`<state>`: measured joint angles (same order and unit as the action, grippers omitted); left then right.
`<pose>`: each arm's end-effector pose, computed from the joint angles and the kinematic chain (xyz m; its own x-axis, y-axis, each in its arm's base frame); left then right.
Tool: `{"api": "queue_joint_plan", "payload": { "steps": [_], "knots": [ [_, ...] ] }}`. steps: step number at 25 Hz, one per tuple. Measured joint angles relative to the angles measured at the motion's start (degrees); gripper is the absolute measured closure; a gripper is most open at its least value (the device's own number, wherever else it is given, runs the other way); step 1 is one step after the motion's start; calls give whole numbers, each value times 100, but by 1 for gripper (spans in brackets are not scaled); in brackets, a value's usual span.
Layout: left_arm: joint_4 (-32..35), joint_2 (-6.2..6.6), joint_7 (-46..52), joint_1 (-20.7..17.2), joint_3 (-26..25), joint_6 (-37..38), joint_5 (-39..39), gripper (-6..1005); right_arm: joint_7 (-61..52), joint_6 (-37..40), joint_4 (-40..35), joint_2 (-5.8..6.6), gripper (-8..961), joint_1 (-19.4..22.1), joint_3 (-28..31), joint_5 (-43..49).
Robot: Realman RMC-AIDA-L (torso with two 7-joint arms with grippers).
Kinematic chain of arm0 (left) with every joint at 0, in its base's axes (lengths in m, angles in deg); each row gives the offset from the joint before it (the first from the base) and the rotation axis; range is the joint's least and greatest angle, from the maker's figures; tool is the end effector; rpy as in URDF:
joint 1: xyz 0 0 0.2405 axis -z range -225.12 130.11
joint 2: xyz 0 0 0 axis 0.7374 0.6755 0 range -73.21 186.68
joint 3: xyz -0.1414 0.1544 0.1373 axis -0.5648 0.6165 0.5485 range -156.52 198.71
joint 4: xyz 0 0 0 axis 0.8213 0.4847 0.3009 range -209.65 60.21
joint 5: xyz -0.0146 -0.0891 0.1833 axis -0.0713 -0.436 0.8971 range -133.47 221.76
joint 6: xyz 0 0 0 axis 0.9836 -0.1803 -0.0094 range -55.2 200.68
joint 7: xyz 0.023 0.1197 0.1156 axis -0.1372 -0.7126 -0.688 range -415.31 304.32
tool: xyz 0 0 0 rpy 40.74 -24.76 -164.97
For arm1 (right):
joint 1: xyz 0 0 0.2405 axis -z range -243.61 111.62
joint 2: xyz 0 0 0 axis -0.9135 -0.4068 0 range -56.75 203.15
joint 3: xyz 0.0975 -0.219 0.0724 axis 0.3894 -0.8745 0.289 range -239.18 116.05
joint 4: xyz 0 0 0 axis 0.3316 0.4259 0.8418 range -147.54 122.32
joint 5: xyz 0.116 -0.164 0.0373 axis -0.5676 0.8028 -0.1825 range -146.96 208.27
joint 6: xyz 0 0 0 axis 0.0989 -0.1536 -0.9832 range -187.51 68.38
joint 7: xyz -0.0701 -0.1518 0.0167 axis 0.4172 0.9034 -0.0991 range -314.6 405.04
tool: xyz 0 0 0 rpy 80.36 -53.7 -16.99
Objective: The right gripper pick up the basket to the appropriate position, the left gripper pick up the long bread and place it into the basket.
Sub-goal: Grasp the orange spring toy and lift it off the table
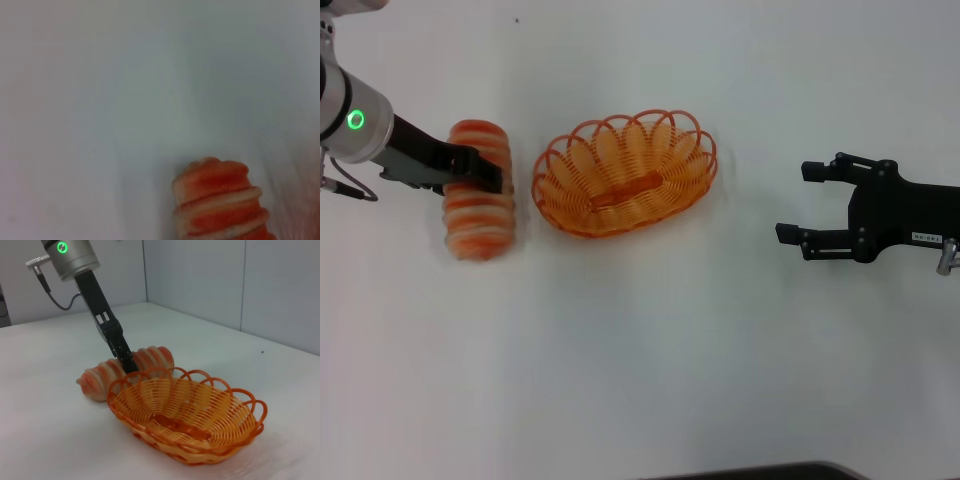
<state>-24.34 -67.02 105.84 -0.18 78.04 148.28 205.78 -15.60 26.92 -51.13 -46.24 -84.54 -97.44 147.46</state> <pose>-0.2223 0.3953 -0.0463 0.3514 0.9337 0.0689 0.8307 -0.2771 -0.4829 0.3191 0.2810 -0.0121 0.8747 -0.2489 -0.4159 -0.4079 -0.8415 -0.3542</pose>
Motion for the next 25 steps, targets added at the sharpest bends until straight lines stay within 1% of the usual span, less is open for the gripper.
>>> {"api": "queue_joint_plan", "payload": {
  "steps": [5,16,17,21,25],
  "knots": [
    [28,18,-4,4,0,8,2,394,0,0,-1,0,27,-2,-5,0],
    [33,80,-13,4,-24,53,-17,457,0,0,4,0,27,-21,-22,0],
    [25,109,-14,5,-32,57,-40,466,-1,0,4,0,27,-26,-25,0],
    [12,135,-17,4,-38,64,-53,500,-60,0,-2,0,27,-37,-32,0],
    [1,194,-72,4,-52,69,-78,565,-77,0,-6,0,27,-37,-34,0]
  ]
}}
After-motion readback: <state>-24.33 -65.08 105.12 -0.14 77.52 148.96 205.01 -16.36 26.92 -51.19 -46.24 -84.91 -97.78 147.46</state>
